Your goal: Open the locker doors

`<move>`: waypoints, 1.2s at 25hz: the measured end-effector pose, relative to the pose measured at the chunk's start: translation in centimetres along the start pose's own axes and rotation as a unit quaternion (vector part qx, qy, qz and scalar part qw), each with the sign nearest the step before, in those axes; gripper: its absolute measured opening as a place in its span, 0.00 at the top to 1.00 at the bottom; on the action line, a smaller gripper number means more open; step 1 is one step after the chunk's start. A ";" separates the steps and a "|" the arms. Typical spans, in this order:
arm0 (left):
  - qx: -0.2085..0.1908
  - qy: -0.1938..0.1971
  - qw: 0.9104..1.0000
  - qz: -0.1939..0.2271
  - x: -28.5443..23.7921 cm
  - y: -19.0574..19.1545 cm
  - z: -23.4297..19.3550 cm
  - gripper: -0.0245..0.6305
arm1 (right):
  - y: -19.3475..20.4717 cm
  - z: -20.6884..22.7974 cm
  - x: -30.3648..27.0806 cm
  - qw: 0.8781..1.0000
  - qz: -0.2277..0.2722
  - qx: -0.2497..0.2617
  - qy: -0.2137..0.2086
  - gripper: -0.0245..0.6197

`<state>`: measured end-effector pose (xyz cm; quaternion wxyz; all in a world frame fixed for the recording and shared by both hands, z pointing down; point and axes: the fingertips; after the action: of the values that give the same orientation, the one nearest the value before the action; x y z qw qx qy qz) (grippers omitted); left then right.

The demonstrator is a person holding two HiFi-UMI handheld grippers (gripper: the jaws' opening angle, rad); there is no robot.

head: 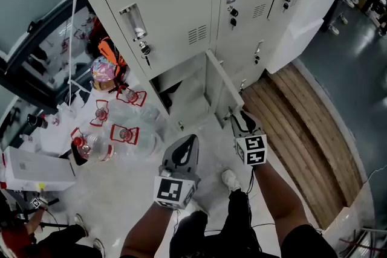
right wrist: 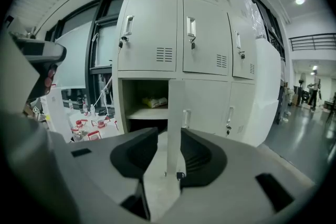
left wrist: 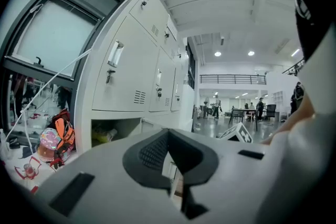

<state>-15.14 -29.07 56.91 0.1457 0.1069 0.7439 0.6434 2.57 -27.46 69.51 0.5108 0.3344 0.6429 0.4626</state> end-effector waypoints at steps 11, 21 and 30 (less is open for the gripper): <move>-0.015 0.013 1.000 0.012 2.6 -6.0 1.2 0.96 | -10.9 -2.2 10.1 0.994 0.095 -0.029 0.034 0.96; -0.018 -0.003 0.999 0.029 2.9 -12.6 4.6 0.96 | -19.9 -1.7 17.5 0.989 0.148 -0.021 0.000 0.96; -0.018 -0.036 0.999 0.029 -1.6 -15.7 10.3 0.96 | -22.3 5.8 21.1 0.987 0.158 -0.014 -0.028 0.96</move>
<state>-9.51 -22.42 40.18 0.1553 0.1494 0.7231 0.6563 3.76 -14.74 41.02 0.4543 0.4373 0.5608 0.5366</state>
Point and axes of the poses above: the fingertips, and each gripper's own axes: x backward along the fingers, z to its right, y out of its underside, and after that the axes turned 4 degrees about z, right-handed
